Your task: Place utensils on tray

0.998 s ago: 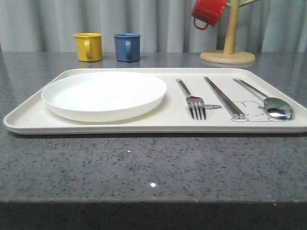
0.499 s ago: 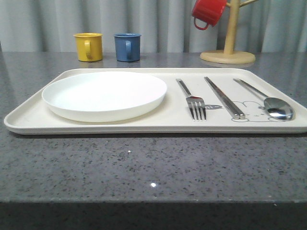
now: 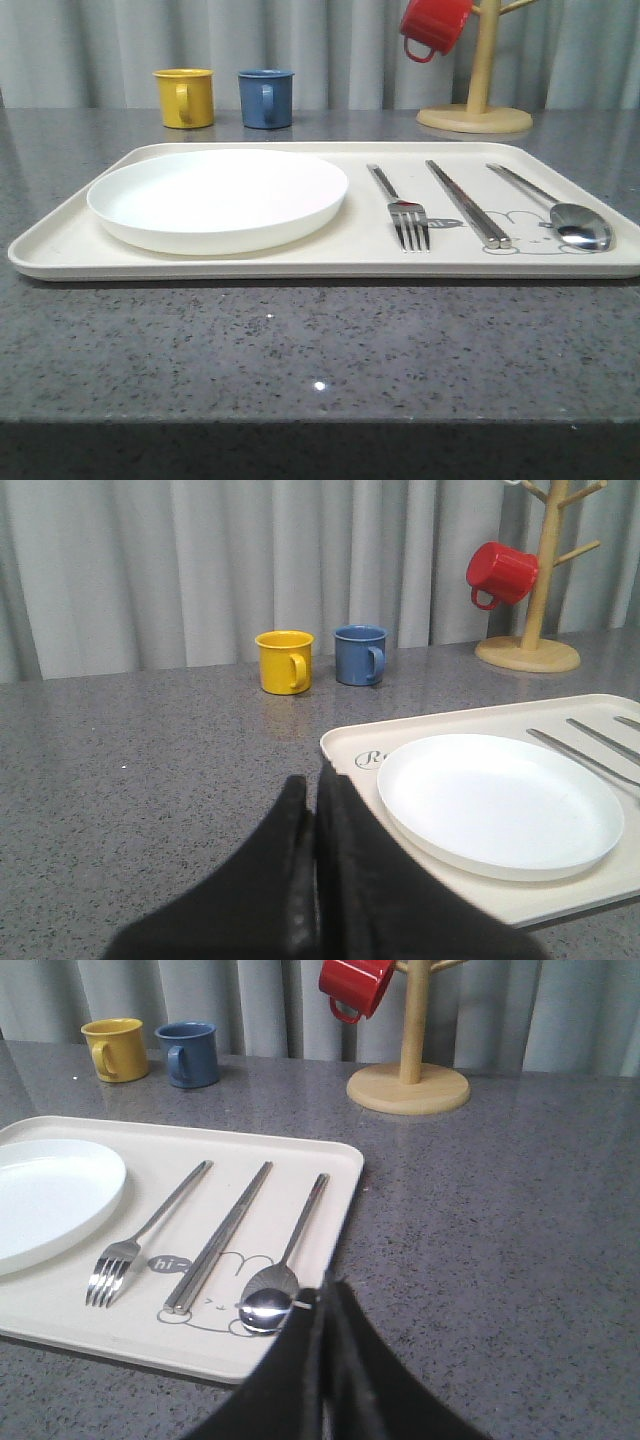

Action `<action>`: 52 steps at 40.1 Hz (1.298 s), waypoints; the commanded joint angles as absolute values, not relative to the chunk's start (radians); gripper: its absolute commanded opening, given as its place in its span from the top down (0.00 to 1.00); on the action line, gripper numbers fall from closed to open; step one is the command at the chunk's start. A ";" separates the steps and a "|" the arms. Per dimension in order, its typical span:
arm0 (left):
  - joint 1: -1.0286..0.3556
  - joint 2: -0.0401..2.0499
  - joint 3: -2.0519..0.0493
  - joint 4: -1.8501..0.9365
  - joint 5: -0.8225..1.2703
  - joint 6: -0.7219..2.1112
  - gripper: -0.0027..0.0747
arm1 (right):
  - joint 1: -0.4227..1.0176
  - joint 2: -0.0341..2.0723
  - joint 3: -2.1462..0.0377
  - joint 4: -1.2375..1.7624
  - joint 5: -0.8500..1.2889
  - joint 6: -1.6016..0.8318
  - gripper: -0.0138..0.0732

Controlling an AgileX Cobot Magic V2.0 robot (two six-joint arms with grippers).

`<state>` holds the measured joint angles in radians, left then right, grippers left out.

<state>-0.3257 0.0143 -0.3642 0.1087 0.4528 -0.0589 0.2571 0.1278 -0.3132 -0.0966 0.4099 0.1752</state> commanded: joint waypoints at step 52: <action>-0.019 -0.029 0.006 -0.037 0.122 0.088 0.99 | 0.255 0.137 -0.338 -0.110 0.323 0.166 0.92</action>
